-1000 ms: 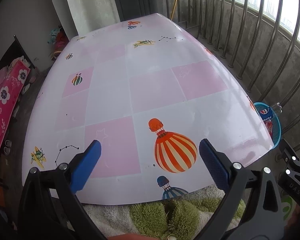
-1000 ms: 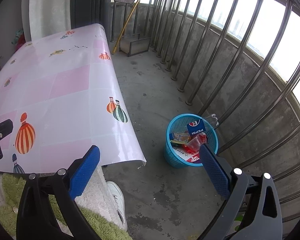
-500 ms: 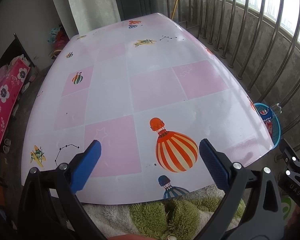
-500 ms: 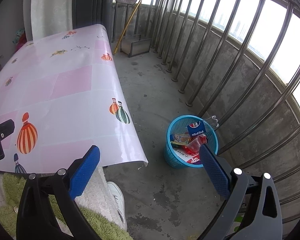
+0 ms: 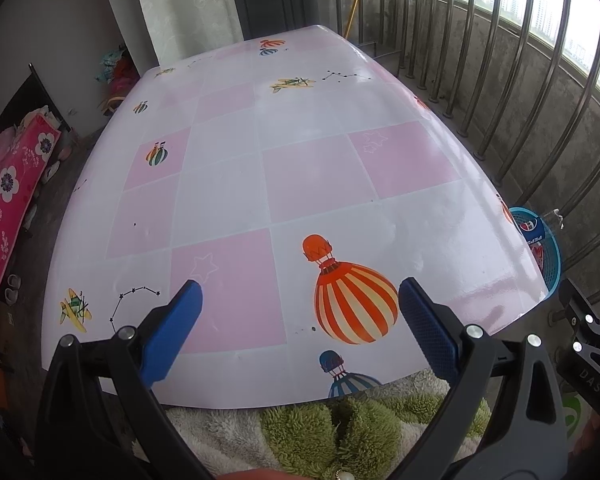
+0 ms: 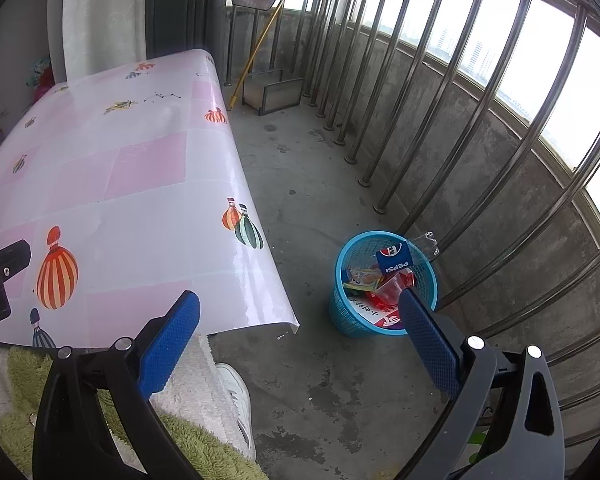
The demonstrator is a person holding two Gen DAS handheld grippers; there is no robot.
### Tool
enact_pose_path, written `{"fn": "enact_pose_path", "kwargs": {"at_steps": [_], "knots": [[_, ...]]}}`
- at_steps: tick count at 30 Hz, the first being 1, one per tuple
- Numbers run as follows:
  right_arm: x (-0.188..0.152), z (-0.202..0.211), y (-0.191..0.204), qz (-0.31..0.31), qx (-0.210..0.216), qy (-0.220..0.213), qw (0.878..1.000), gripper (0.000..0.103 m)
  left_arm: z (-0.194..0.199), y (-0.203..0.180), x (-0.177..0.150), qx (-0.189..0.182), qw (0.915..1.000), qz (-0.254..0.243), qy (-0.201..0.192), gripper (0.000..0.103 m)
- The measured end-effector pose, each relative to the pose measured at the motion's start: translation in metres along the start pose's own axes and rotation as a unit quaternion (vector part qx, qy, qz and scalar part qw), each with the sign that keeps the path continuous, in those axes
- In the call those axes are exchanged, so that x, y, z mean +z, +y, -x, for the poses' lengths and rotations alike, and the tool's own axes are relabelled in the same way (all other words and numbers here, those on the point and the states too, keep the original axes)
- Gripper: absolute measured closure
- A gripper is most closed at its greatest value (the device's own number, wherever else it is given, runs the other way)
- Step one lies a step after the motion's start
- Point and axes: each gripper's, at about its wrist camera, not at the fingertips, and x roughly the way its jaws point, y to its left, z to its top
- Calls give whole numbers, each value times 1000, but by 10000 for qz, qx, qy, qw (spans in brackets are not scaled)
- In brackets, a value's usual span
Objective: Collect trash
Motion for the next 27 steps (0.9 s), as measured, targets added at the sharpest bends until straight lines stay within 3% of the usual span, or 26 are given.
{"fn": "enact_pose_path", "kwargs": {"at_steps": [27], "knots": [[2,2,1,-27,8,-13,10000,6,1,2,-1,-3,10000,22,30,9]]}}
